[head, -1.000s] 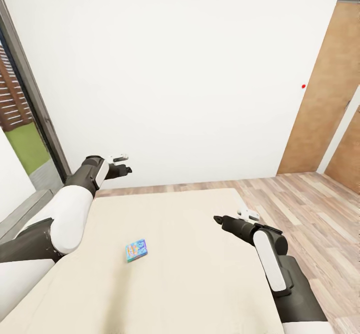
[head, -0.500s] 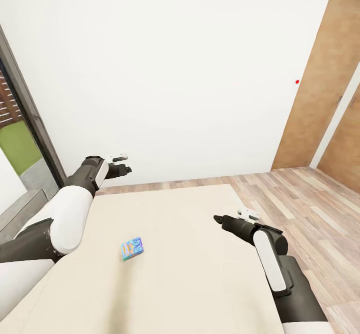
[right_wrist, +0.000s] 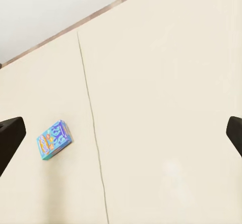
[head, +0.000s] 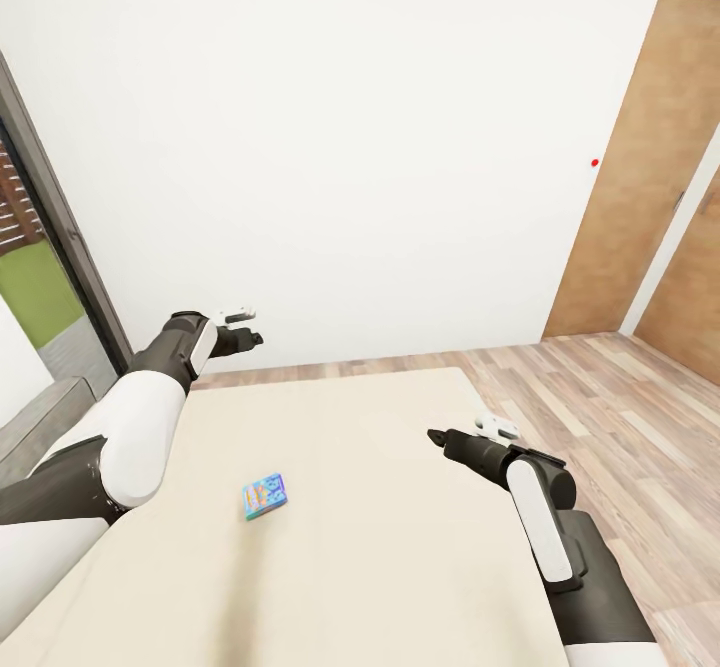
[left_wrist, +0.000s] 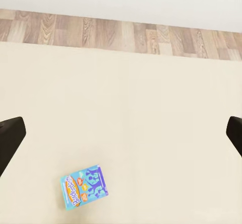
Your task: Put all the toys in the child's room - the three board games (two on the bed and one on the table), the two jigsaw puzzles on the table, and the tennis ball on the table - inside the toy box on the table in the child's room.
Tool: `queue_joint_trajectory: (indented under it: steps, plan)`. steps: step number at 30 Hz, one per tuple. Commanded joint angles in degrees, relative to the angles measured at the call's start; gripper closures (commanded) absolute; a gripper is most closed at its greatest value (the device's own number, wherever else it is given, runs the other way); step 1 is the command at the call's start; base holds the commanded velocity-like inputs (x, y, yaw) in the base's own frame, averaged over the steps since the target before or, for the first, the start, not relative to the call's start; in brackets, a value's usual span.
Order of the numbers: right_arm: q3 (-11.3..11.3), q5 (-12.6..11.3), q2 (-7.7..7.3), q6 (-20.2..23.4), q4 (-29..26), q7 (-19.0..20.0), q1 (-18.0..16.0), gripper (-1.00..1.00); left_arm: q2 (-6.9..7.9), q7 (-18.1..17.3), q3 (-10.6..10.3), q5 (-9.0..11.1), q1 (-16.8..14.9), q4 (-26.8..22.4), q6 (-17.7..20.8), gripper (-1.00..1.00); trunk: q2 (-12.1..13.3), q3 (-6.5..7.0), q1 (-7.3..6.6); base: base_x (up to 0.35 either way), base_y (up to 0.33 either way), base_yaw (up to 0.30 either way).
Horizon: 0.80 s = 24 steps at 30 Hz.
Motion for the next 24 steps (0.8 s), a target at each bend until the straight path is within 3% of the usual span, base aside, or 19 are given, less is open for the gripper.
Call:
queue_joint_trajectory:
  steps: [1, 24]
  plan:
    - [-0.01, -0.6, 0.02, 0.18, -0.06, -0.55, -0.07, -1.0, -0.05, -0.34, 0.4, -0.54, -0.07, -0.06, 0.22, -1.0, -0.13, -0.13, 0.04, 0.0, 0.0, 0.005]
    - [-0.01, -0.61, -0.04, 0.09, -0.06, -0.39, -0.04, -1.0, -0.08, -0.34, 0.35, -0.64, -0.07, 0.02, -1.15, -1.0, -0.13, -0.11, 0.04, 0.0, 0.0, 0.157]
